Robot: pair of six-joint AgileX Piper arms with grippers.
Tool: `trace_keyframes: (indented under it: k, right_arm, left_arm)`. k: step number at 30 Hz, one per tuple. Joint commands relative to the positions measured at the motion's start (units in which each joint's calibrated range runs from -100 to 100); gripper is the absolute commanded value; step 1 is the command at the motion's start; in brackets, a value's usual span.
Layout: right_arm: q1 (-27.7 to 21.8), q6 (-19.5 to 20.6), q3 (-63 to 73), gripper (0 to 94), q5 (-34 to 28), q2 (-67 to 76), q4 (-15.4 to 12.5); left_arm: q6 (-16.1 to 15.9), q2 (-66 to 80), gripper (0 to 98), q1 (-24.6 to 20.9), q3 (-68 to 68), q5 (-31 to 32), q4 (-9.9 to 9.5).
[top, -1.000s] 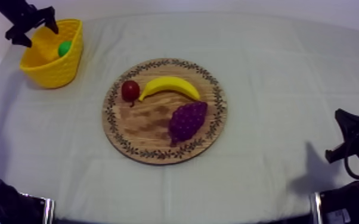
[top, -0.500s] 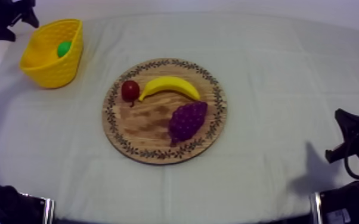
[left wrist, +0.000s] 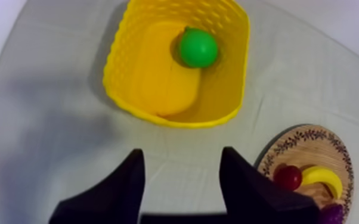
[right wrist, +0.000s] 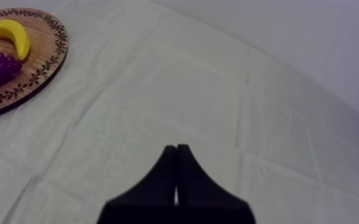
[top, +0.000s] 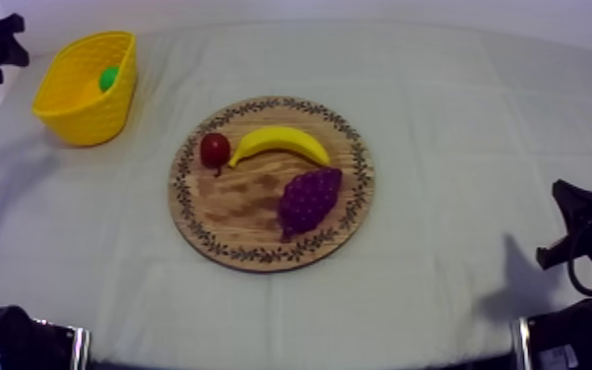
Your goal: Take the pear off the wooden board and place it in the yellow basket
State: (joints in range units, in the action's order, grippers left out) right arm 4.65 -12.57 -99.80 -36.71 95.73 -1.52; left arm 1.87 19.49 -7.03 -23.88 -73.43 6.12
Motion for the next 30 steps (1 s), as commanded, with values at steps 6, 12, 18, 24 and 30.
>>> trace_keyframes:
  k: [6, 12, 18, 24, 30]
  right_arm:
    - [0.0, 0.0, 0.0, 0.2, 0.0, 0.0, 0.0]
    - [0.0, 0.0, 0.0, 0.2, 0.0, 0.0, 0.0]
    - [0.0, 0.0, 0.0, 0.2, 0.0, 0.0, 0.0]
    - [0.0, 0.0, 0.0, 0.2, 0.0, 0.0, 0.0]
    - [0.0, 0.0, 0.0, 0.2, 0.0, 0.0, 0.0]
  left_arm:
    - [-1.1, 13.4, 40.1, -0.3, -15.5, 10.0, 0.65]
    - [-0.6, 23.0, 22.0, -0.7, -28.8, 21.1, 0.84]
    - [0.3, 32.5, 4.9, -0.2, -39.2, 28.9, -0.44]
    - [-2.9, 42.5, 0.7, 1.3, -48.2, 35.9, -1.52]
    - [-5.7, 53.3, 0.2, 3.1, -57.1, 41.9, -2.45]
